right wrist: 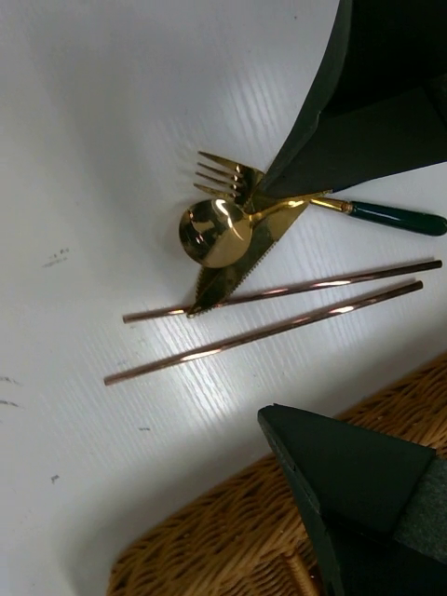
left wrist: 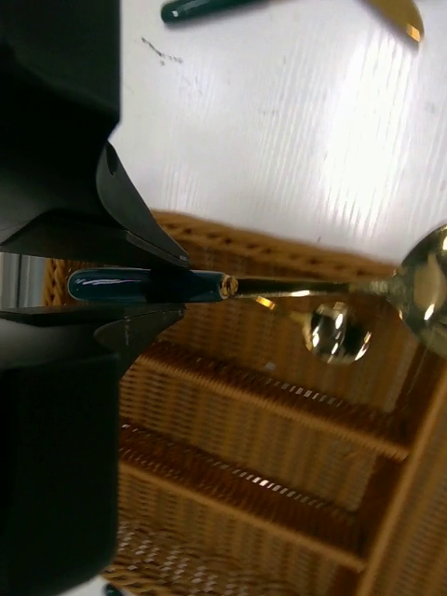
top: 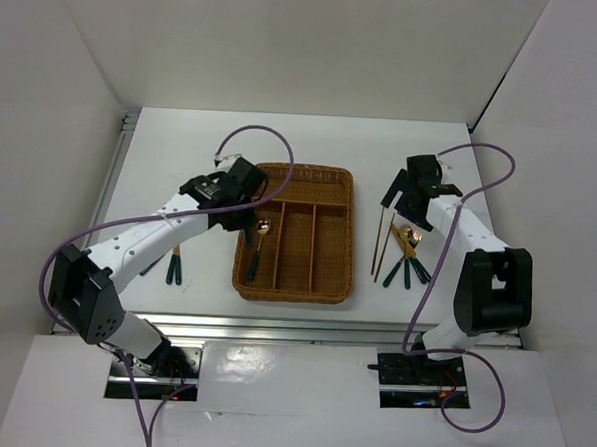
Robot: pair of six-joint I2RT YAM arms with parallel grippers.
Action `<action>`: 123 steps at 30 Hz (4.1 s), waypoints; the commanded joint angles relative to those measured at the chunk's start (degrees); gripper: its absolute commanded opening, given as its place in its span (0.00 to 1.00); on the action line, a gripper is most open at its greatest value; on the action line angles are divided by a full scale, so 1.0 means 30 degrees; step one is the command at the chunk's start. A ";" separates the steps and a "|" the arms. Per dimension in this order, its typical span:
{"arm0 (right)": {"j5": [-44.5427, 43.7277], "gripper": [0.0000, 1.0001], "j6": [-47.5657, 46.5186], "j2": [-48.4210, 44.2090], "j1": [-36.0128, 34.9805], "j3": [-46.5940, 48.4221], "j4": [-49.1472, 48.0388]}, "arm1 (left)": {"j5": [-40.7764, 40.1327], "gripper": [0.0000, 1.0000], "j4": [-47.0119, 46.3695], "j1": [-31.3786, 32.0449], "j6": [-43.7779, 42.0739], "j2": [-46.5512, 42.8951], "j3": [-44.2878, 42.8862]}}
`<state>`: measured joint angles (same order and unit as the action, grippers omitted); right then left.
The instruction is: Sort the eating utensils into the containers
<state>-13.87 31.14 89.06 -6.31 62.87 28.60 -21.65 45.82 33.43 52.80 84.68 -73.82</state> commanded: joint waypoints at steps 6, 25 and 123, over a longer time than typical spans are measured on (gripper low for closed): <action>-0.0973 1.00 0.0518 -0.1383 0.0608 -0.0508 0.0428 | 0.3552 0.26 -0.2967 0.0868 -0.3416 0.0833 0.1400; -0.0038 1.00 0.0696 -0.2762 0.0608 -0.2850 0.0779 | 0.3732 0.51 -0.3119 0.0868 -0.5323 0.3178 0.1199; 0.3534 0.11 0.2104 -0.0678 0.0608 -0.2796 0.4002 | 0.3701 1.00 -0.5548 -0.2706 -0.7139 -0.1920 0.1228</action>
<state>-3.16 39.16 89.19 -4.51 49.63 38.94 -10.39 29.95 25.63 31.62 78.76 -69.95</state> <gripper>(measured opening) 0.243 1.000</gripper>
